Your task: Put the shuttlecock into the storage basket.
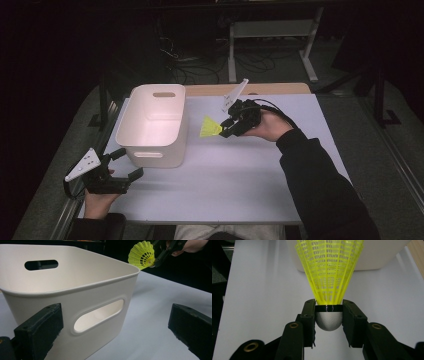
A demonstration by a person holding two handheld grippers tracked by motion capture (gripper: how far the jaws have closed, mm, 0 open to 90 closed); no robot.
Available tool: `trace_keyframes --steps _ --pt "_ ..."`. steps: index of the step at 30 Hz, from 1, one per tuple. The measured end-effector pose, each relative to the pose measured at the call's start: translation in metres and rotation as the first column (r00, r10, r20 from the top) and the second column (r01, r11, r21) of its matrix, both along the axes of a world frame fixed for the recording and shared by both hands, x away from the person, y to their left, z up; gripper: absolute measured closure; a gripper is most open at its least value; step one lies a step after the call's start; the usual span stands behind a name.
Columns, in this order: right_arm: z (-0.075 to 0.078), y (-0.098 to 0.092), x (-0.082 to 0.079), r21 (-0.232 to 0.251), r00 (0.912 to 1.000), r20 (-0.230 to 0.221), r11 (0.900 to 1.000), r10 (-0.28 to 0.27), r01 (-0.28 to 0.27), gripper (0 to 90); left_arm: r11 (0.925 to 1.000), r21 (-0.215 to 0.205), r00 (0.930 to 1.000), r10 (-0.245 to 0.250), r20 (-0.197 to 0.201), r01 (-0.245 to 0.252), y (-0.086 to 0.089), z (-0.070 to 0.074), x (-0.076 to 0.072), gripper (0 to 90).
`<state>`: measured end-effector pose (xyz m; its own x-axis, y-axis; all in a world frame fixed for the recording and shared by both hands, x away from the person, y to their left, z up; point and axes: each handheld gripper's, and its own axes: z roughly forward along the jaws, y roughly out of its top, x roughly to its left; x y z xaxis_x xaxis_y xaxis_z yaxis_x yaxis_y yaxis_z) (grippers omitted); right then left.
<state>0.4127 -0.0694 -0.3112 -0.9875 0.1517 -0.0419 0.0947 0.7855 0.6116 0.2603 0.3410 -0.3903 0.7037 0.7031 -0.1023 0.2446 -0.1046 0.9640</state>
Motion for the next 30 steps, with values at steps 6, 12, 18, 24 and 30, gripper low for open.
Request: trace_keyframes --steps 6,12,18,24,30 --pt "0.005 0.002 0.0 0.004 0.9999 0.011 1.0 0.004 -0.004 63.2 1.0 0.0 1.0 0.0 0.0 0.0 0.0 0.0 0.0 0.0" --pt "0.008 0.003 0.0 0.002 0.9999 0.015 1.0 0.005 -0.005 63.2 1.0 0.0 1.0 0.0 0.0 0.0 0.0 0.0 0.0 0.0" --pt "0.013 0.005 0.001 0.004 0.9998 0.019 1.0 0.004 -0.004 63.2 1.0 0.0 1.0 0.0 0.0 0.0 0.0 0.0 0.0 0.0" --pt "0.017 0.006 0.003 0.013 0.9997 0.024 1.0 0.003 -0.003 63.2 1.0 0.0 1.0 0.0 0.001 0.0 0.0 0.0 0.0 0.0" --pt "0.022 0.009 0.004 0.016 0.9996 0.026 1.0 0.007 -0.007 63.2 1.0 0.0 1.0 0.0 0.002 0.0 0.0 0.0 0.0 0.0"
